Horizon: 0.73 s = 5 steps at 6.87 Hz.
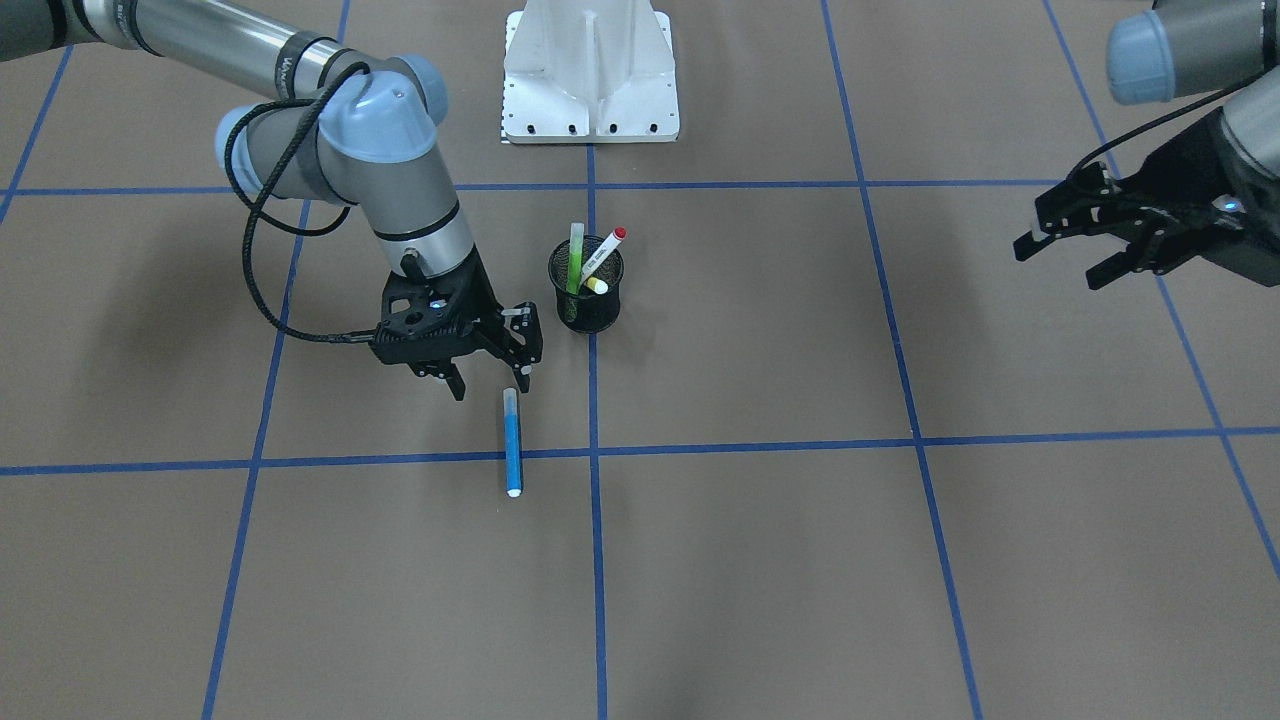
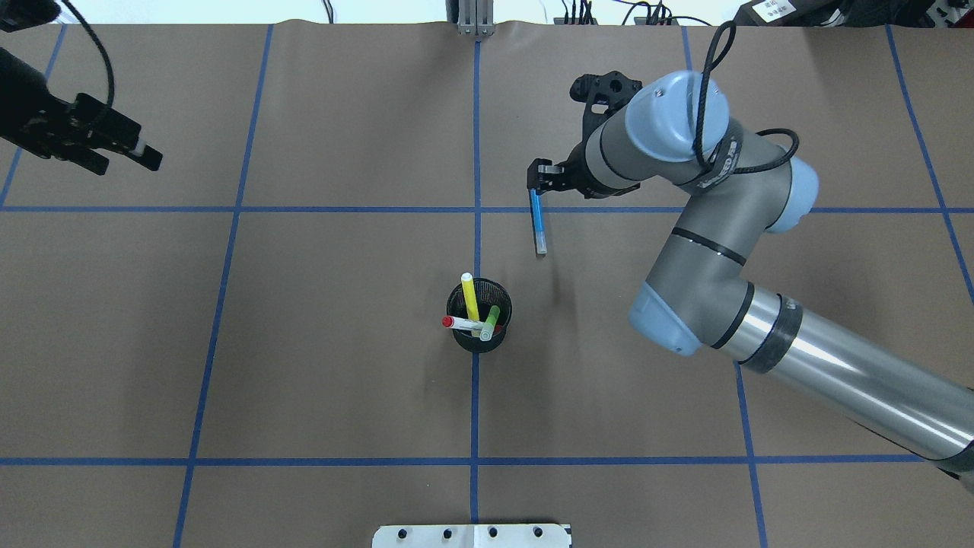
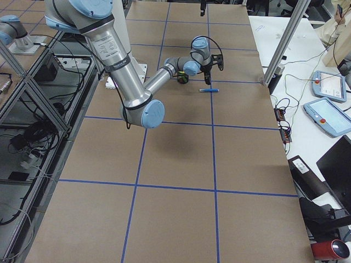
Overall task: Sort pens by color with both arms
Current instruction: 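Release the blue marker with the right gripper while the left gripper reaches toward the cup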
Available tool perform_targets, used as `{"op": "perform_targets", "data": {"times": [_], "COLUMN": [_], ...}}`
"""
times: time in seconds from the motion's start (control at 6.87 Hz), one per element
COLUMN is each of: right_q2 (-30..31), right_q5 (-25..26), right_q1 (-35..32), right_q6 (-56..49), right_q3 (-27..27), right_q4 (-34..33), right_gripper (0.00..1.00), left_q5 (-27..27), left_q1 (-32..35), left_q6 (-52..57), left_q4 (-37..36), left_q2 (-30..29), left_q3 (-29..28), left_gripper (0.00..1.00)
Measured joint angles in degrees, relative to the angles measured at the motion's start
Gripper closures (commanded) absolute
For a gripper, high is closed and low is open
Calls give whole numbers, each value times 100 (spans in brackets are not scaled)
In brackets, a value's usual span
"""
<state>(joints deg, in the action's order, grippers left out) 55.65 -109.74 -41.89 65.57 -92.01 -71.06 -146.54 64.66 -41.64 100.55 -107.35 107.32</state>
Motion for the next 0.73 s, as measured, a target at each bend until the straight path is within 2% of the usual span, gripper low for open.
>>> {"op": "perform_targets", "data": {"times": [0.29,0.58,0.73], "right_q2": [110,108,82], "right_q5": [-819,-1058,-1083], "right_q1": [-494,-661,-687], "right_q6": [-397,-753,-810], "right_q3": [-1,1,-2], "right_q4": [-152,-407,-517], "right_gripper": [20,15,16], "left_q5": [226,929,1088], "left_q1": [-490,-1308,-1637], "left_q6": [-819,-1648,-1945], "left_q4": [0,0,2], "left_q2": [-744,-1342,-1520], "left_q3": [-268,-411,-431], "left_gripper": [1,1,1]}}
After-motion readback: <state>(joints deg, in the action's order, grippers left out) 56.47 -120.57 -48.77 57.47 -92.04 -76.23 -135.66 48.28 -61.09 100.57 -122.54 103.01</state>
